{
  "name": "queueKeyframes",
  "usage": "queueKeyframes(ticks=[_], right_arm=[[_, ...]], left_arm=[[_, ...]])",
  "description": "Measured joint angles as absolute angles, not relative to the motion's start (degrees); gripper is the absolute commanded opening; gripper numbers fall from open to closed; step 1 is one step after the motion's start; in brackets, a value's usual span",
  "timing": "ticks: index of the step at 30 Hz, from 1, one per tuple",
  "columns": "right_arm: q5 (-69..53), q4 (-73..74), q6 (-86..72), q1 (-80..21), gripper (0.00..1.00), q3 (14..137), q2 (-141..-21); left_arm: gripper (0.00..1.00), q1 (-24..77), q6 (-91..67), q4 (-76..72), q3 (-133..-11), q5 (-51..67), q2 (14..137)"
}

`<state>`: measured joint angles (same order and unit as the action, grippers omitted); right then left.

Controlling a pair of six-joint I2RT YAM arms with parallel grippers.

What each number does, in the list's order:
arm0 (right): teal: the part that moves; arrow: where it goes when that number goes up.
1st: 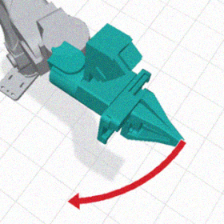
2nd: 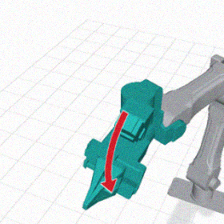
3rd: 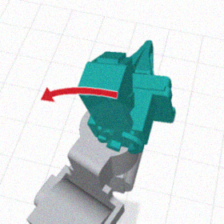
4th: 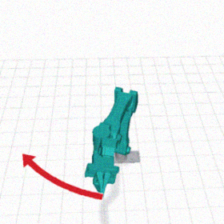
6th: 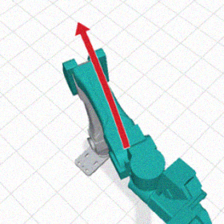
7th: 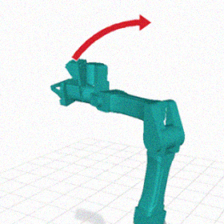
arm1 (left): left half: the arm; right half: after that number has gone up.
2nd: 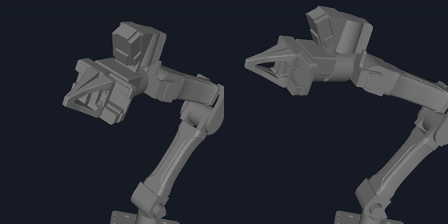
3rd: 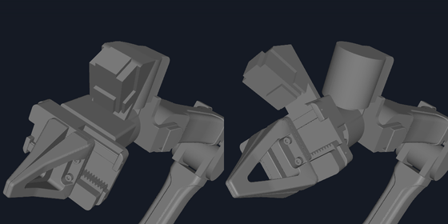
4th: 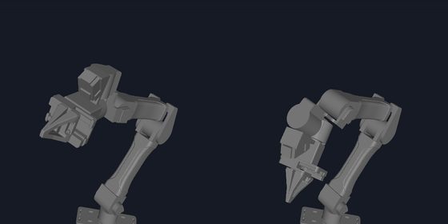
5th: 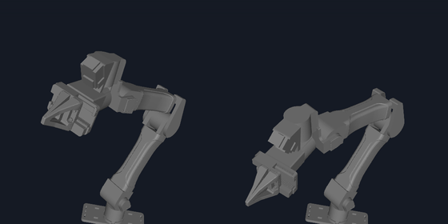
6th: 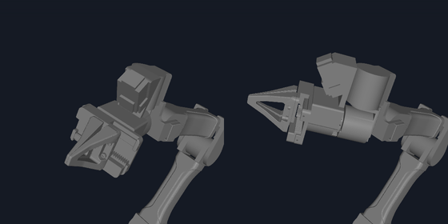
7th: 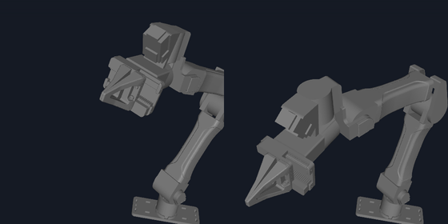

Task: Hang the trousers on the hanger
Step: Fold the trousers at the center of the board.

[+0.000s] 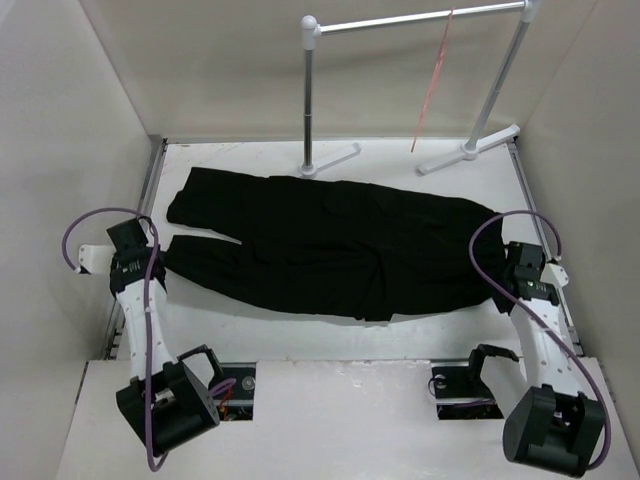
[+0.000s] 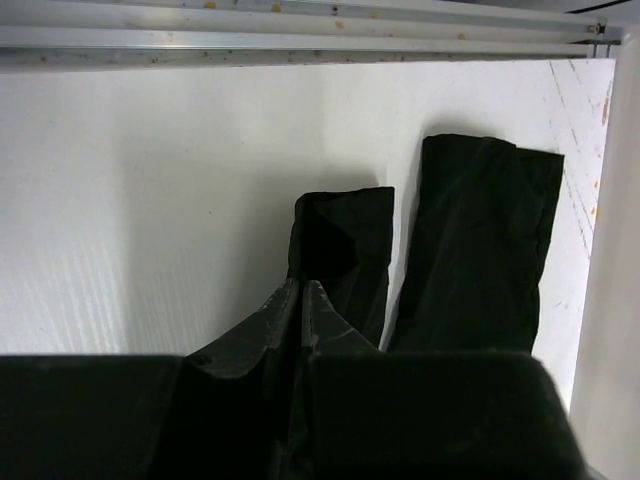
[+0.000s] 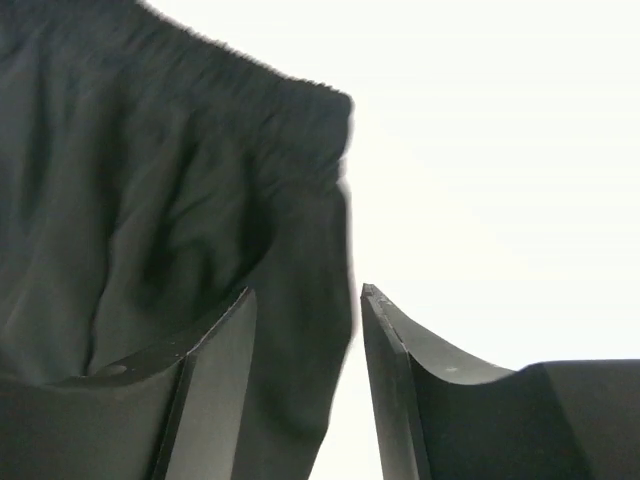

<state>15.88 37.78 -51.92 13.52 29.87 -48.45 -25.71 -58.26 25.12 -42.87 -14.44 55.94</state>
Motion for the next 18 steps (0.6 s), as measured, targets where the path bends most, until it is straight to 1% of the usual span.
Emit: queueKeyframes(ticks=[3,7,9,12,13,14,15,16,18], right_arm=[[16.45,36.99,-52.12,14.94,0.55,29.87,-51.57],[16.58,33.32,-52.75,15.35,0.54,29.58,-59.66],[16.58,30.63,-52.99,16.01,0.52,28.75,-63.33],[16.51,25.56,-53.36,16.43,0.51,28.84,-65.21],[16.51,24.25,-53.39,16.43,0.43,28.84,-65.78],[16.47,23.18,-53.41,16.43,0.30,28.88,-66.41],[16.49,22.06,-53.45,16.43,0.20,29.06,-67.33],[16.27,21.10,-53.65,16.43,0.12,29.34,-68.51],[15.66,19.38,-53.98,16.43,0.05,30.02,-70.35]], left_arm=[[0.03,-25.56,-58.50,25.61,-43.59,-14.66,56.88],[0.03,-25.19,-58.78,25.50,-44.05,-14.66,58.46],[0.03,-25.12,-58.85,25.50,-44.05,-14.61,59.00],[0.02,-25.06,-58.85,25.23,-44.05,-14.59,59.16],[0.02,-24.99,-58.85,25.10,-44.03,-14.61,59.16],[0.02,-24.88,-58.85,25.06,-43.99,-14.61,59.16],[0.02,-24.84,-58.85,25.04,-43.92,-14.61,59.16],[0.01,-24.84,-58.83,25.04,-43.83,-14.61,59.16],[0.01,-24.95,-58.83,25.10,-43.66,-14.61,59.16]])
